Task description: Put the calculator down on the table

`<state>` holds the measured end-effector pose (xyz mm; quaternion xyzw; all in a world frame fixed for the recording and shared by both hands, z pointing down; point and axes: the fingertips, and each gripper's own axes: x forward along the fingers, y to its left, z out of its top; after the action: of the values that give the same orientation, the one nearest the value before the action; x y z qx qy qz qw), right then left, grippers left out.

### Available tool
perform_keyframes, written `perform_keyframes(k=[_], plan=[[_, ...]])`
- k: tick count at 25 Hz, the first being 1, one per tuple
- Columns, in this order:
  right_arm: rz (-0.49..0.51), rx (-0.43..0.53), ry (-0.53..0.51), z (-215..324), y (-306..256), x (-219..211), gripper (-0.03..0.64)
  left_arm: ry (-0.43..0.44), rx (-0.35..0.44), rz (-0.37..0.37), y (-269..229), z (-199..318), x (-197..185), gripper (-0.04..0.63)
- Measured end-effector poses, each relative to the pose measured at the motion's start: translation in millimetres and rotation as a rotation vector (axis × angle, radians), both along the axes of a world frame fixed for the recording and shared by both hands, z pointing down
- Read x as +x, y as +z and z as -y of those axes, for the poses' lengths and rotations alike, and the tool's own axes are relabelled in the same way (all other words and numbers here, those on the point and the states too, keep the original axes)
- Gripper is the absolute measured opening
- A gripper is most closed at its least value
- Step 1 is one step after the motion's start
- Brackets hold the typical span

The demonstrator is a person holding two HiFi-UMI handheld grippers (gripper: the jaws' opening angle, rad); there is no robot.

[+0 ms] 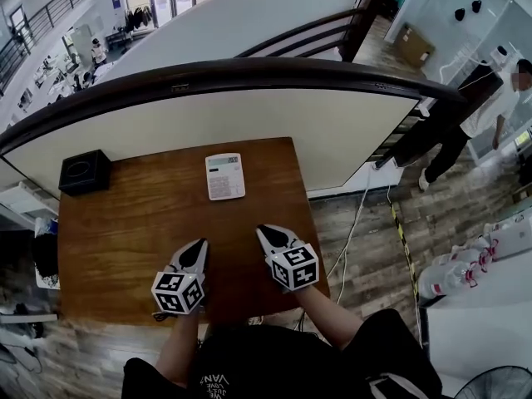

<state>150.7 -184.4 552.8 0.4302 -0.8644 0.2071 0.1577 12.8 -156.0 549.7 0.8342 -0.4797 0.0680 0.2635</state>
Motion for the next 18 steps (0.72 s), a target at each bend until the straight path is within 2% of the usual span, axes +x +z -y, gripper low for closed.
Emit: perform_keyframes(k=[5,18], plan=[[0.002,-0.005,-0.007,-28.9,-0.1,8.7,0.023,-0.005,0.008,-0.001,-2.2,-26.1,9.6,0.012],[-0.017,-0.022,-0.026,-86.2,6.7,25.2,0.02,0.079,-0.011,-0.003,5.3,-83.5,39.5,0.011]])
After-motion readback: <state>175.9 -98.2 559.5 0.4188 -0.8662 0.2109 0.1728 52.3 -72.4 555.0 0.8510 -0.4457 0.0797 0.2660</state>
